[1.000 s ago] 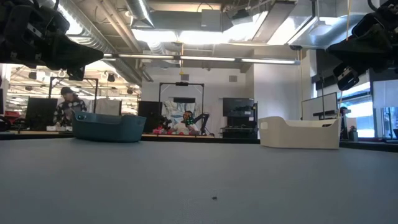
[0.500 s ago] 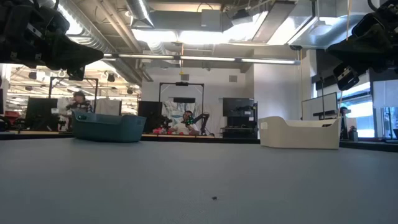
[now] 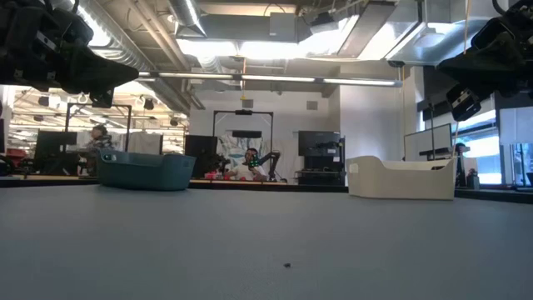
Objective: Sort produce into baskets
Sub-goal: Return to home position
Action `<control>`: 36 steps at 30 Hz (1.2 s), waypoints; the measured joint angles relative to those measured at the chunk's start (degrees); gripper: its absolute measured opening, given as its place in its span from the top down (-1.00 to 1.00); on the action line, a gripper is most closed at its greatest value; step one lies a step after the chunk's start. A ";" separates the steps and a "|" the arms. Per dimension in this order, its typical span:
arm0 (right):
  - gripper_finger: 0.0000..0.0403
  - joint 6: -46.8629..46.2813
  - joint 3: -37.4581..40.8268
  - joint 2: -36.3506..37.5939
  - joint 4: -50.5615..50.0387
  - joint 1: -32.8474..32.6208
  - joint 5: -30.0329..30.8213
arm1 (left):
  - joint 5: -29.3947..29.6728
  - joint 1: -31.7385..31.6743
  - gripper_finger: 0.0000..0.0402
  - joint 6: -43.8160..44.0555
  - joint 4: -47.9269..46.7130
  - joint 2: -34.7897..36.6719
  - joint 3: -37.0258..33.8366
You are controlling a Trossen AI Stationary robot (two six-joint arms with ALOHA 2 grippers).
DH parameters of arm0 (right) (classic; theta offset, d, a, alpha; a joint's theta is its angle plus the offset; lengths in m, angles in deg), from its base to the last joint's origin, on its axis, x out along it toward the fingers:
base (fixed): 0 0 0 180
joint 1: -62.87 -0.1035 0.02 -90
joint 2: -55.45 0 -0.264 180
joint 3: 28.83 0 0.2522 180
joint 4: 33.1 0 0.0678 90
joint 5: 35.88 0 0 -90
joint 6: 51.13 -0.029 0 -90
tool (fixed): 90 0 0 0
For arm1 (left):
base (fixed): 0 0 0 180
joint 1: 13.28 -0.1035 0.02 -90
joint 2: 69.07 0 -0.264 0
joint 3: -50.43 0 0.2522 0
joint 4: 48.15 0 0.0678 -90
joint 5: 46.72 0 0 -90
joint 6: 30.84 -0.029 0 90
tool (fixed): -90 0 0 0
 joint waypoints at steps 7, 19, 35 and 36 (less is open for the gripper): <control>0.93 0.00 0.00 0.00 0.00 0.00 0.00 | 0.00 -0.02 0.97 0.02 0.00 -0.02 0.00; 0.93 0.00 0.01 -0.02 0.02 0.01 0.00 | 0.00 -0.01 0.97 0.00 -0.01 -0.02 0.00; 0.93 0.00 0.02 0.00 0.02 0.00 0.00 | 0.00 -0.01 0.97 0.00 0.00 -0.02 0.00; 0.93 0.00 0.00 -0.02 0.00 0.00 0.00 | 0.00 0.00 0.97 0.01 0.00 -0.01 0.00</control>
